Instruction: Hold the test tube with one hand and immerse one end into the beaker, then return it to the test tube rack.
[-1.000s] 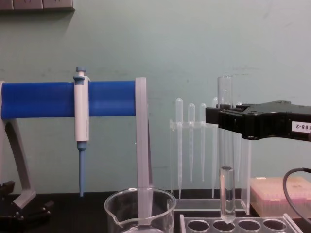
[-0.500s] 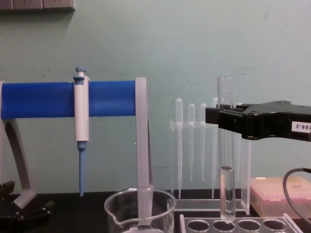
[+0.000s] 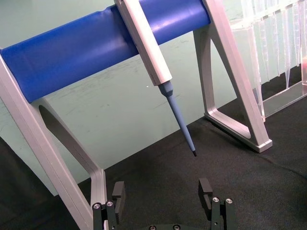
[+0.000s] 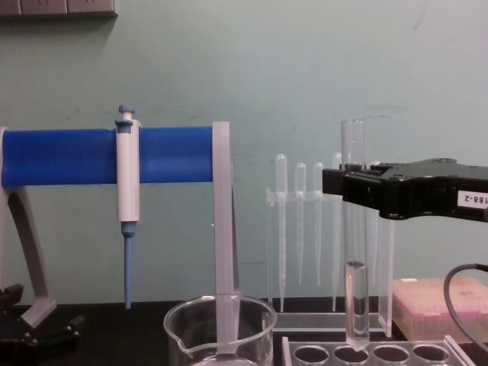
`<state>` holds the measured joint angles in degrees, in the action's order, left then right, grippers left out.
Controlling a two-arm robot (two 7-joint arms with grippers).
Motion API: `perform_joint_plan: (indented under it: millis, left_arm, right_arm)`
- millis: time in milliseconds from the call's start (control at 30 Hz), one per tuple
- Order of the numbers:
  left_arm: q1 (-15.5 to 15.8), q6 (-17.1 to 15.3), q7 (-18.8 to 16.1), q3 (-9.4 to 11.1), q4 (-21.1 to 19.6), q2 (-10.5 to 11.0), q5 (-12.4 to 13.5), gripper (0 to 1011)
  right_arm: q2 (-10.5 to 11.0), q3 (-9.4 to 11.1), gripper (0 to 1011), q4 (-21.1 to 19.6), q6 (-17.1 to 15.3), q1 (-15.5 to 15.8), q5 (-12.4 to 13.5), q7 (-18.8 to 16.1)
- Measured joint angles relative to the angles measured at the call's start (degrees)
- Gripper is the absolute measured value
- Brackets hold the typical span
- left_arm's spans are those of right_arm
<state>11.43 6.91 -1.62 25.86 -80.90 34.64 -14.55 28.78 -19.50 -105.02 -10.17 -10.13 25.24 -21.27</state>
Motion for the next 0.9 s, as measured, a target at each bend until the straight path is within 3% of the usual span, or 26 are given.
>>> perform_joint_plan:
  millis: [567, 900]
  left_arm:
    - [0.0, 0.0, 0.0, 0.0, 0.0, 0.0, 0.0, 1000]
    - [0.0, 0.0, 0.0, 0.0, 0.0, 0.0, 0.0, 1000]
  right_arm:
    - [0.0, 0.0, 225, 0.0, 0.0, 0.0, 0.0, 0.0]
    - [-2.15, -3.49, 225, -0.32, -1.35, -4.9, -0.51, -0.78]
